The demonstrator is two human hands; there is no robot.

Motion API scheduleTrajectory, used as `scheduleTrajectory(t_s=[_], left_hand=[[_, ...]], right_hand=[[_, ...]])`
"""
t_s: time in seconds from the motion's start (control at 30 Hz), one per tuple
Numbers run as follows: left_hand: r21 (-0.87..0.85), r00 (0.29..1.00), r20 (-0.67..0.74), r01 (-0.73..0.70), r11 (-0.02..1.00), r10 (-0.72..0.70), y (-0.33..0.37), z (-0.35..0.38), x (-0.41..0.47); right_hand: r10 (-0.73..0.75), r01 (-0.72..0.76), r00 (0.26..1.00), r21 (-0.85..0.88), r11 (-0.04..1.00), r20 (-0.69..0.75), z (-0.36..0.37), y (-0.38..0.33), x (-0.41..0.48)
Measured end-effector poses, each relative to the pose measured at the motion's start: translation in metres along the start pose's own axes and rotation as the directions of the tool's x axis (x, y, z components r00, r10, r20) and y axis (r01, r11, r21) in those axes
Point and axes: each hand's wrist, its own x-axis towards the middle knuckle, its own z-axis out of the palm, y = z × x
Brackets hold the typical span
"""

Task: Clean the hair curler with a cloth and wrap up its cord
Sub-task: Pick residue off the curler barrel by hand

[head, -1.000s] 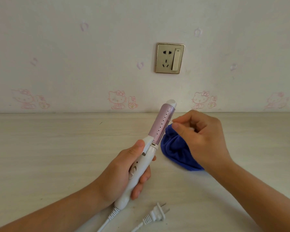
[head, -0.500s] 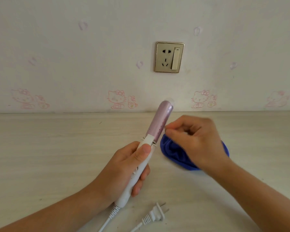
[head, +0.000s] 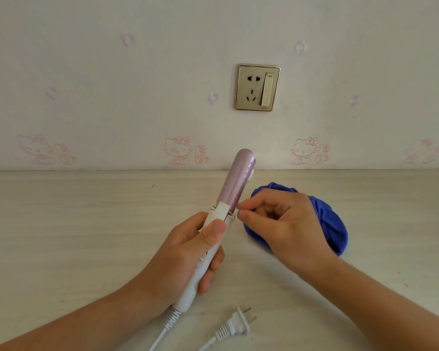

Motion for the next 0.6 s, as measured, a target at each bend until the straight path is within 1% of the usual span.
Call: scheduleTrajectory(t_s=[0.03,0.13,0.17,0.2,0.33,0.4,0.47,0.6], left_hand=[[0.006,1.000,0.004,0.002,1.000,-0.002,0.000,0.000,0.000],[0.045,0.999,0.034,0.001,0.999,-0.003,0.000,0.001,0.000],[0.051,0.999,0.039,-0.003,0.999,0.001,0.000,0.001,0.000],[0.050,0.999,0.039,-0.006,0.999,0.004,0.000,0.001,0.000],[0.000,1.000,0.000,0.009,1.000,-0.009,0.000,0.000,0.000],[-0.029,1.000,0.011,0.029,0.999,-0.029,0.001,0.000,0.000],[-0.053,0.998,0.046,0.040,0.998,-0.037,0.001,0.000,0.000],[-0.041,0.990,0.132,0.061,0.997,-0.055,0.002,0.000,-0.001]], right_hand=[[-0.001,0.001,1.000,0.002,1.000,-0.010,-0.002,0.000,0.001],[-0.017,0.016,0.989,-0.010,1.000,-0.150,-0.018,-0.002,0.011],[-0.020,0.019,0.984,-0.007,1.000,-0.178,-0.022,-0.002,0.014],[-0.021,0.021,0.984,-0.007,1.000,-0.175,-0.023,-0.003,0.014],[0.021,-0.022,0.999,0.010,1.000,0.026,-0.010,0.000,0.006],[0.025,-0.026,0.999,0.010,1.000,0.045,-0.011,0.002,0.006],[-0.011,0.011,1.000,-0.013,1.000,-0.007,-0.015,-0.002,0.009],[-0.071,0.061,0.972,-0.049,0.997,-0.222,-0.029,-0.008,0.016]])
